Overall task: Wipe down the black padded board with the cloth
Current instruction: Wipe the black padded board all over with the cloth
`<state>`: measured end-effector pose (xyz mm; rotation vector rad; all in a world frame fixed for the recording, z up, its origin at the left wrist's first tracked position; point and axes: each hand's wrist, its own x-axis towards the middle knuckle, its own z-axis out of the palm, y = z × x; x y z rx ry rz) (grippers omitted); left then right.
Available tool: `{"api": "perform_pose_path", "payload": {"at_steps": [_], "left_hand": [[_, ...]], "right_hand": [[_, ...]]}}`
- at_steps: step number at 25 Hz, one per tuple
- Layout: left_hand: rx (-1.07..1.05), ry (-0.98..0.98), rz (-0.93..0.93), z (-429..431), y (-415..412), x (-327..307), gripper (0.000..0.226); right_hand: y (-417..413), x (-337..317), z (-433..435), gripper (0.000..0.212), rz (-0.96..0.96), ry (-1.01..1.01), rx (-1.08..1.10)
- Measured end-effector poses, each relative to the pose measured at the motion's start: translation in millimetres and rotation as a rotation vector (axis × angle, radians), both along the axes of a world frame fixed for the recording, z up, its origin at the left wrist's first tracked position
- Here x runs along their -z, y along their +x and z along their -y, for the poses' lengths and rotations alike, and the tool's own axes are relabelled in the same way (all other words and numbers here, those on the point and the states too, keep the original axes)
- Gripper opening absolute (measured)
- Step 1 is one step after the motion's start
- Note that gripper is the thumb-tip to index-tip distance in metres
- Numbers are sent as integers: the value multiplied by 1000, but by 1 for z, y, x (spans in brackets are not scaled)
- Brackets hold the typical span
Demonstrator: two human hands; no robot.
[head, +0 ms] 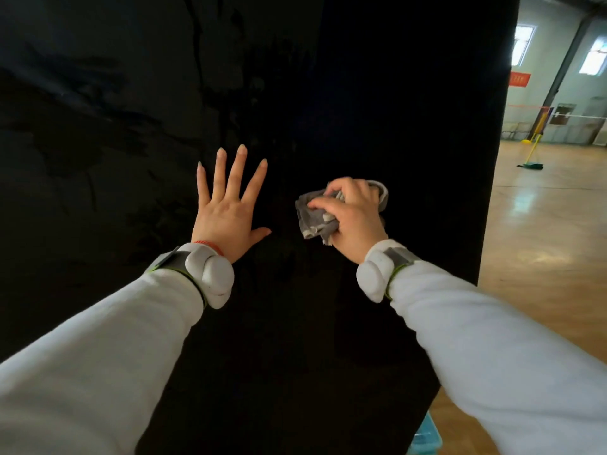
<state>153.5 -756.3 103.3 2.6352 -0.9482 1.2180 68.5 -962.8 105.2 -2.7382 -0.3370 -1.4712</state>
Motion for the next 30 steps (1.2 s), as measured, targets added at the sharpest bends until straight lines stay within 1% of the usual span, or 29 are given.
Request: {"api": "perform_pose_path", "payload": {"at_steps": [3,5,6,7,8,11,12,14,17,19,22,23,24,25,26,28,30], "left_hand": [[-12,44,-29,-4,-1,1,119],[-36,81,-53,-6,-1,-2,122],[-45,89,-59,-5,-1,-2,123],[-50,93,-62,-4,0,-2,124],[-55,92,-64,-3,1,-2,125],[-77,85,-63,-1,3,2,126],[-81,84,-54,-1,3,3,127],[-72,74,-28,-2,3,4,128],[-46,53,-5,-1,2,5,124],[-40,22,4,0,-1,7,119],[-73,12,-21,4,-5,10,118],[-87,21,-29,5,-6,10,120],[-99,28,-36,6,-7,10,121],[-106,33,-40,7,-6,9,122],[-111,35,-41,7,-5,9,123],[-110,31,-39,7,-3,11,123],[-104,29,-37,7,-2,13,123]], "right_hand": [[-7,36,6,38,-168,-58,6],[-15,45,12,38,-298,-215,-4],[-19,38,13,38,-329,-283,-19],[-22,25,12,36,-317,-299,-38],[-22,9,8,34,-252,-260,-50],[-13,-45,0,37,67,-30,28],[-7,-51,-1,36,125,19,59],[4,-40,-2,35,142,59,82],[3,1,-2,38,52,34,47],[-3,30,2,39,-46,15,11],[-14,66,12,43,-255,-125,13],[-17,69,14,42,-305,-175,6],[-21,63,15,39,-312,-188,-17],[-23,49,14,33,-273,-159,-37],[-23,30,12,29,-181,-97,-42],[-19,-13,9,36,51,34,-2],[-9,-35,7,36,141,124,48]]}}
